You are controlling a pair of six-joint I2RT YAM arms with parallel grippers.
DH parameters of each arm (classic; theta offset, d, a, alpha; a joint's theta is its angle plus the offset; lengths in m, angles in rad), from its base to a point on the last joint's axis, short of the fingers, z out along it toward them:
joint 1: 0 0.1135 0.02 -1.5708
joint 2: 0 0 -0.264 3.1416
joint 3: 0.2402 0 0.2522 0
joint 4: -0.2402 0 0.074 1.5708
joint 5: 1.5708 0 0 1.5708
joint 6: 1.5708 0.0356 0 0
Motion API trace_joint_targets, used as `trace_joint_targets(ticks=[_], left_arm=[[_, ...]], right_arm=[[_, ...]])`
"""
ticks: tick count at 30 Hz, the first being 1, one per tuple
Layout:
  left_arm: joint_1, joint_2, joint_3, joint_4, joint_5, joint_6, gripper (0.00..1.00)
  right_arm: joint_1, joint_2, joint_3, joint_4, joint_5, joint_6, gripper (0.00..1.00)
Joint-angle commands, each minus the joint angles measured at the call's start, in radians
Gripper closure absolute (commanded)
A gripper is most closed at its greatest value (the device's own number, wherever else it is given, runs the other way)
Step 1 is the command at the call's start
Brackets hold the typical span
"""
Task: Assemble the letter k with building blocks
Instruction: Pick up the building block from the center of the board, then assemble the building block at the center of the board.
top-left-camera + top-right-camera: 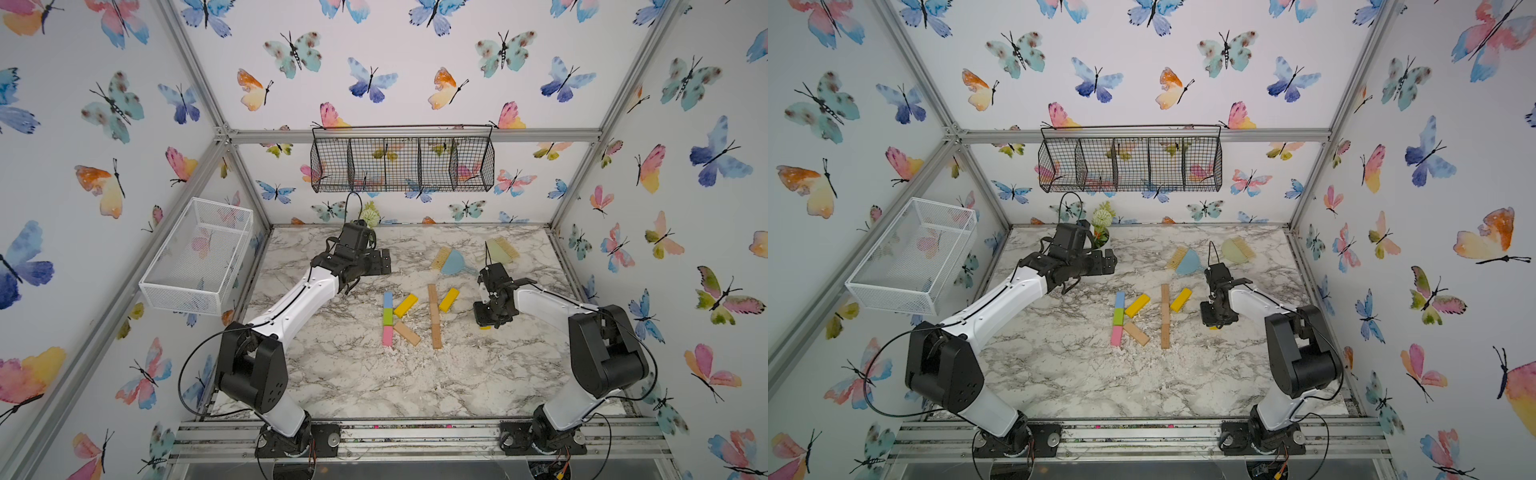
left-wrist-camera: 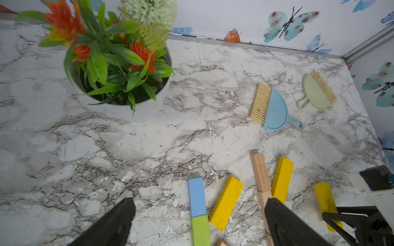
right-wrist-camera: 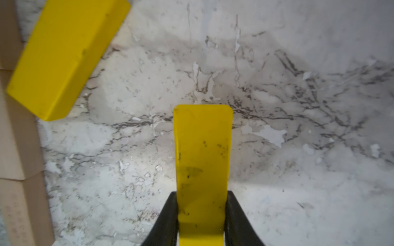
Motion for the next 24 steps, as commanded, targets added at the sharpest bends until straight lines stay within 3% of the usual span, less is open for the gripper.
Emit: trace_joint_targets(ticks=[1, 8, 11, 18, 24], left_arm=[[0.006, 0.011, 0.015, -0.004, 0.016, 0.000, 0.02], [0.006, 0.016, 0.016, -0.006, 0.021, 0.000, 0.02], [0.006, 0.017, 0.016, -0.007, 0.020, 0.000, 0.01], [0.006, 0.021, 0.018, -0.010, 0.020, 0.000, 0.01], [0.006, 0.026, 0.021, -0.015, 0.025, 0.002, 0.01]], right_arm=[[0.036, -0.050, -0.002, -0.031, -0.046, -0.047, 0.85], [0.173, -0.025, 0.070, -0.128, 0.039, -0.181, 0.91], [0.182, -0.036, 0.074, -0.134, 0.048, -0.250, 0.97], [0.187, -0.170, -0.006, -0.043, -0.023, -0.399, 0.98], [0.190, -0.101, 0.018, -0.097, -0.048, -0.422, 0.98]])
